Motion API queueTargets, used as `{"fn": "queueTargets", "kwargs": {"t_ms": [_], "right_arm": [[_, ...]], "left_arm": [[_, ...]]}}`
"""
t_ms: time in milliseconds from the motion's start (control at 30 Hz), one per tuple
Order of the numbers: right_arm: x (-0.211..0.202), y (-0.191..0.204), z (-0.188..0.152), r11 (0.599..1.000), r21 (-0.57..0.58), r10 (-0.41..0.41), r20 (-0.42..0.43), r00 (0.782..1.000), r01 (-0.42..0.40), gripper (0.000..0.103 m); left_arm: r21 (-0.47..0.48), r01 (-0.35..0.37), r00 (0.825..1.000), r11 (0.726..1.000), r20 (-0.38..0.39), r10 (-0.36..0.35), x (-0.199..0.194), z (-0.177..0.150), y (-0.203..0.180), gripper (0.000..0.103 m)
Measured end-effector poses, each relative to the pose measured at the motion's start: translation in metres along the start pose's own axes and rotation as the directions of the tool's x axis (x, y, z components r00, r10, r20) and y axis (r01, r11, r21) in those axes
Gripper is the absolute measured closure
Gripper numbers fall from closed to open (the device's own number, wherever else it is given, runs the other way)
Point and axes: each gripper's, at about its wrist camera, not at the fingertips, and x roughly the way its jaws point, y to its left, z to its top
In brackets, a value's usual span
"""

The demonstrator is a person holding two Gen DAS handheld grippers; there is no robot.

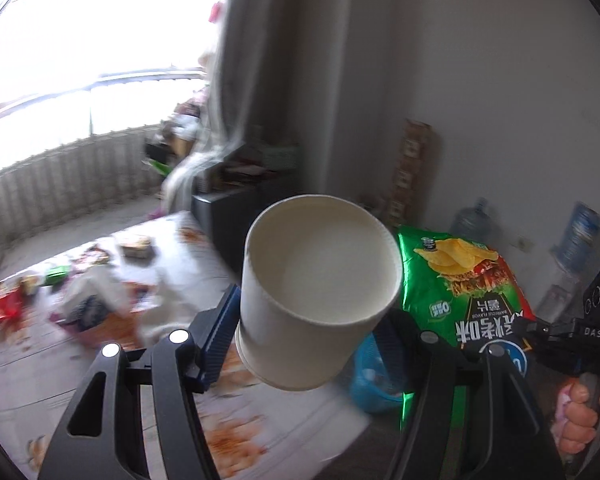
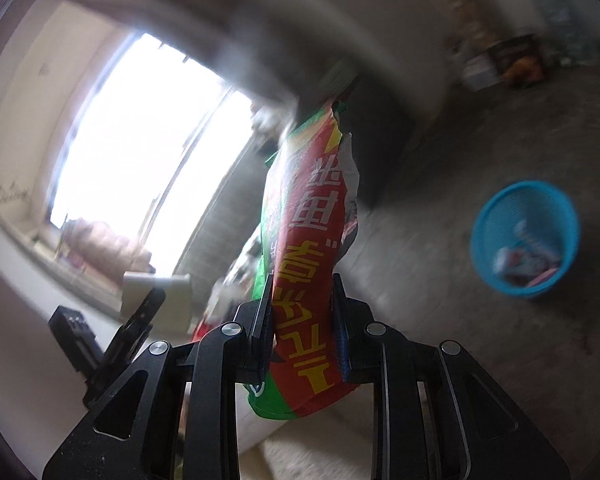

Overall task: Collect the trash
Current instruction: 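Carry the cup with the left gripper while the right gripper carries the chip bag toward the wastebasket, then open both grippers over the blue wastebasket, dropping the cup and chip bag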

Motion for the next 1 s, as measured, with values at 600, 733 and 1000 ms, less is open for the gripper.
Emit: {"fn": "queueTargets", "kwargs": {"t_ms": [600,733,1000], "right_arm": [[-0.049,-0.187,-0.007,0.796,0.364,-0.575,0.204,0.793,0.484,0.08],[-0.017,-0.208,-0.01,0.778,0.331,-0.603,0.157,0.782,0.534,0.08],[0.064,-0.211,0.017,0.724,0.113,-0.689,0.145,0.71,0.68,0.079]], "left_arm": [[0.092,0.26,0.893,0.961,-0.401,-0.203,0.236,-0.052,-0.171,0.041],[0.093,0.254,0.858,0.963,-0.481,-0.18,0.286,-0.078,-0.185,0.041],[0.069,0.254,0.789,0.965,-0.592,-0.166,0.378,-0.111,-0.2,0.04]]}}
